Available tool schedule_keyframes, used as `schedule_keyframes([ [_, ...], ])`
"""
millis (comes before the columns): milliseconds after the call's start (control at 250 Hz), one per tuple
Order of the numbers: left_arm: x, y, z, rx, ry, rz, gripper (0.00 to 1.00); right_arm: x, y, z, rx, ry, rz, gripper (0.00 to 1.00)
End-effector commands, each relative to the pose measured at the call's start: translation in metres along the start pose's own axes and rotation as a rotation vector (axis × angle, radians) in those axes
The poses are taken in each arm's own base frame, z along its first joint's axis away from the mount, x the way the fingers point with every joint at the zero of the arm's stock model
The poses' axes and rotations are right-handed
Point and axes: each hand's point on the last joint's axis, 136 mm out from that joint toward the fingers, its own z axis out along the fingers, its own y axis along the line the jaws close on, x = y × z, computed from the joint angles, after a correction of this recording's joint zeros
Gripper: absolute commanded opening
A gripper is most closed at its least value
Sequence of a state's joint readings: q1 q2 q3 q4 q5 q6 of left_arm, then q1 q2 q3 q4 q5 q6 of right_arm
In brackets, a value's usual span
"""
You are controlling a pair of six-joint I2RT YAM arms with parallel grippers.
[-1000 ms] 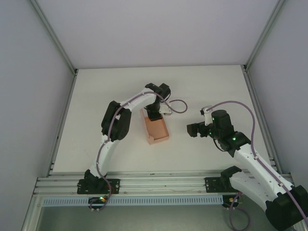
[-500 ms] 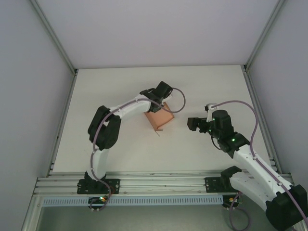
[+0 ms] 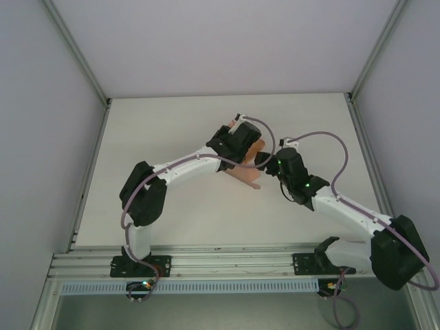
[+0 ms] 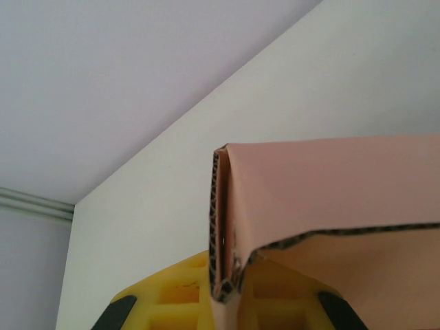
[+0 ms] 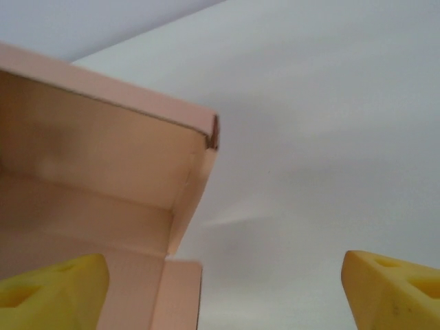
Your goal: Assemble paper box
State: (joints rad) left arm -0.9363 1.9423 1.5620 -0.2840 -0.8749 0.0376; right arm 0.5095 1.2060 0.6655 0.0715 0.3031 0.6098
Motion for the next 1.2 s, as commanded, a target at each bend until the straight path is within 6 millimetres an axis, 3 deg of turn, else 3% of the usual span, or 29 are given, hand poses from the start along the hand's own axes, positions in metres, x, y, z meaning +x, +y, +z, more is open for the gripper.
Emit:
schedule_keyframes([
  [0,-0.015,0.017,-0.021,-0.012,-0.042,-0.146,0.0,-0.012,0.0,0.012,0.034,-0.072,0.074,0.83],
  [196,-0.013,0.009,-0.024,0.051,-0.033,-0.169,0.0,-0.018,0.026,0.035,-0.06,-0.098,0.122,0.73],
  [335,-0.011,0.007,-0.028,0.088,-0.034,-0.18,0.0,-0.018,0.033,0.06,-0.048,-0.092,0.113,0.66],
  [539,-0.005,0.014,-0.032,0.078,-0.033,-0.196,0.0,-0.014,0.036,0.079,-0.035,-0.084,0.176,0.22],
  [627,-0.003,0.025,-0.03,0.026,-0.032,-0.216,0.0,-0.012,0.036,0.08,-0.035,-0.08,0.196,0.09],
  [735,0.001,0.041,-0.021,-0.043,-0.015,-0.268,0.0,-0.011,0.032,0.079,0.012,-0.079,0.185,0.0],
  [871,0.008,0.07,-0.011,-0.225,0.014,-0.287,0.0,-0.014,0.021,0.072,0.096,-0.112,0.182,0.0],
  [1078,0.032,0.095,0.003,-0.313,0.09,-0.344,0.0,-0.013,0.006,0.07,0.179,-0.118,0.18,0.0],
  [1194,0.035,0.111,0.003,-0.41,0.085,-0.328,0.0,-0.011,0.006,0.071,0.184,-0.114,0.178,0.0],
])
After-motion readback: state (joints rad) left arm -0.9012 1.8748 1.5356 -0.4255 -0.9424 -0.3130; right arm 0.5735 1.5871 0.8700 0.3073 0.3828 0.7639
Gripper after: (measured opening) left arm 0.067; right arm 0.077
